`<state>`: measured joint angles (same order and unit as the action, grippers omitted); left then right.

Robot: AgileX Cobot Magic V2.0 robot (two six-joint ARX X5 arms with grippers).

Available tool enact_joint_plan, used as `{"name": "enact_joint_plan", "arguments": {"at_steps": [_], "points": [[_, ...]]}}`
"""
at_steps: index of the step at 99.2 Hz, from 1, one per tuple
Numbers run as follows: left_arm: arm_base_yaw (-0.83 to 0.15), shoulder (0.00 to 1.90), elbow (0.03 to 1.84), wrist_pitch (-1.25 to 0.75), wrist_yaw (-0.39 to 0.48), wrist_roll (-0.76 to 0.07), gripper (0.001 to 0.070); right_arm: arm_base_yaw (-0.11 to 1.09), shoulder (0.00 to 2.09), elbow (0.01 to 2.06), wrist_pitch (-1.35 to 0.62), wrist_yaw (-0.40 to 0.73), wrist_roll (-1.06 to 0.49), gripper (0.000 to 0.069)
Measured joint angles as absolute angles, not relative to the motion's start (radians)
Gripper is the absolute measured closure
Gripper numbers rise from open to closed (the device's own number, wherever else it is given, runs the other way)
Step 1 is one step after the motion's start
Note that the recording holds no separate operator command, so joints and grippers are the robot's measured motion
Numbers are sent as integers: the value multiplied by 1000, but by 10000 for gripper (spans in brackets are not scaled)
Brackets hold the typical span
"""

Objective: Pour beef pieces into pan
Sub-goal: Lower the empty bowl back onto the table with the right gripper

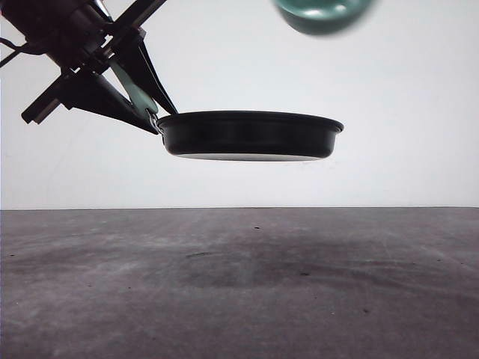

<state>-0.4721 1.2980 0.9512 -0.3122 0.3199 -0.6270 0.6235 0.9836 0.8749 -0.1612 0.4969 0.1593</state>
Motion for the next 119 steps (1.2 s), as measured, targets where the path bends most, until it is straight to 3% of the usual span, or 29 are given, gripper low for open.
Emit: {"name": "enact_joint_plan", "arguments": {"at_steps": [17, 31, 46, 64, 69, 79, 84, 90, 99, 105, 108, 119], "points": [[-472, 1298, 951, -293, 320, -620, 587, 271, 1082, 870, -551, 124, 404, 677], [-472, 1298, 951, -266, 320, -620, 587, 108, 1188, 796, -595, -110, 440, 677], [-472, 1298, 951, -265, 320, -620, 587, 77, 1257, 764, -593, -206, 437, 677], [-472, 1298, 951, -265, 320, -620, 587, 79, 1298, 764, -596, -209, 400, 666], [-472, 1298, 951, -265, 320, -620, 587, 79, 1298, 764, -594, -209, 395, 599], [-472, 1298, 951, -265, 320, -620, 587, 80, 1297, 764, -593, -210, 392, 321], [-472, 1298, 951, -265, 320, -620, 587, 80, 1297, 764, -592, -210, 392, 223], [-472, 1298, 951, -265, 320, -620, 587, 80, 1293, 764, -592, -209, 390, 166], [-472, 1298, 951, -265, 314, -620, 587, 80, 1267, 771, -596, -209, 389, 138], [-472, 1298, 951, -265, 295, -620, 587, 80, 1227, 792, -602, -209, 389, 139], [-472, 1298, 951, -265, 285, -620, 587, 80, 1198, 806, -601, -209, 390, 172], [-461, 1311, 953, -249, 275, -617, 587, 110, 1058, 855, -572, -207, 382, 491]]}}
